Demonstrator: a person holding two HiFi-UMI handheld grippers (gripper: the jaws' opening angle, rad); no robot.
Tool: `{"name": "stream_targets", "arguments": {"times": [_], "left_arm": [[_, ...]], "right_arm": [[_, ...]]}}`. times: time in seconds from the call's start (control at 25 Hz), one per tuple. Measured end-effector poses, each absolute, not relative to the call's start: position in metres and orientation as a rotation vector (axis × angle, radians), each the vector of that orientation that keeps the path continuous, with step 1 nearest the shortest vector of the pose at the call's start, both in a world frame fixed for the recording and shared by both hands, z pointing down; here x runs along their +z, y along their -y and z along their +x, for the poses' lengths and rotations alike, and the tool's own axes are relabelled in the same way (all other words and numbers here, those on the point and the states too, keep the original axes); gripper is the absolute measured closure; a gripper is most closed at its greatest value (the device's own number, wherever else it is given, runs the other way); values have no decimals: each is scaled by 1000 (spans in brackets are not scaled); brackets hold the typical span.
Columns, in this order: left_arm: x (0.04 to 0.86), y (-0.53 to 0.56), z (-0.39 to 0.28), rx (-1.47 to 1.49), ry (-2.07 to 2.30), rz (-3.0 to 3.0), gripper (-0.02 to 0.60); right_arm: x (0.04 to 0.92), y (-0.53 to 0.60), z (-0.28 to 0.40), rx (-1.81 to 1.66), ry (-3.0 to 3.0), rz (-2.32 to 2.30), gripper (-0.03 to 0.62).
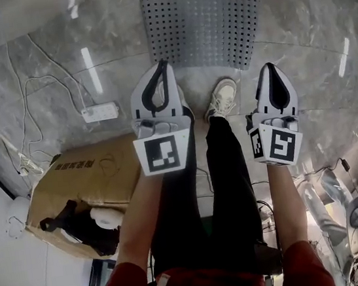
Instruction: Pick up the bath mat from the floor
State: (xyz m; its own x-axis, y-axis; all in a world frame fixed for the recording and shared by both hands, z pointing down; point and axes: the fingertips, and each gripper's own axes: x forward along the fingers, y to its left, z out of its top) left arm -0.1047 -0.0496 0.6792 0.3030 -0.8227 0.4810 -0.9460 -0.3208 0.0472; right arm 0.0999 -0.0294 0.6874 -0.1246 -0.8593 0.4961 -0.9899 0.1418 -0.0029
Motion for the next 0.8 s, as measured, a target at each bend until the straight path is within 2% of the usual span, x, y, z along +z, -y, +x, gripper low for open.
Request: {"name": "stream_targets", "arguments": {"times": [0.72, 0.8], "left_arm": [[875, 52, -125, 713, 1500, 2091, 563], [898, 51, -125, 759, 1470, 2082, 519]], "right_arm": [[876, 32, 134, 622, 1874, 1674, 580], [898, 32, 140, 648, 1843, 1671, 569]]}}
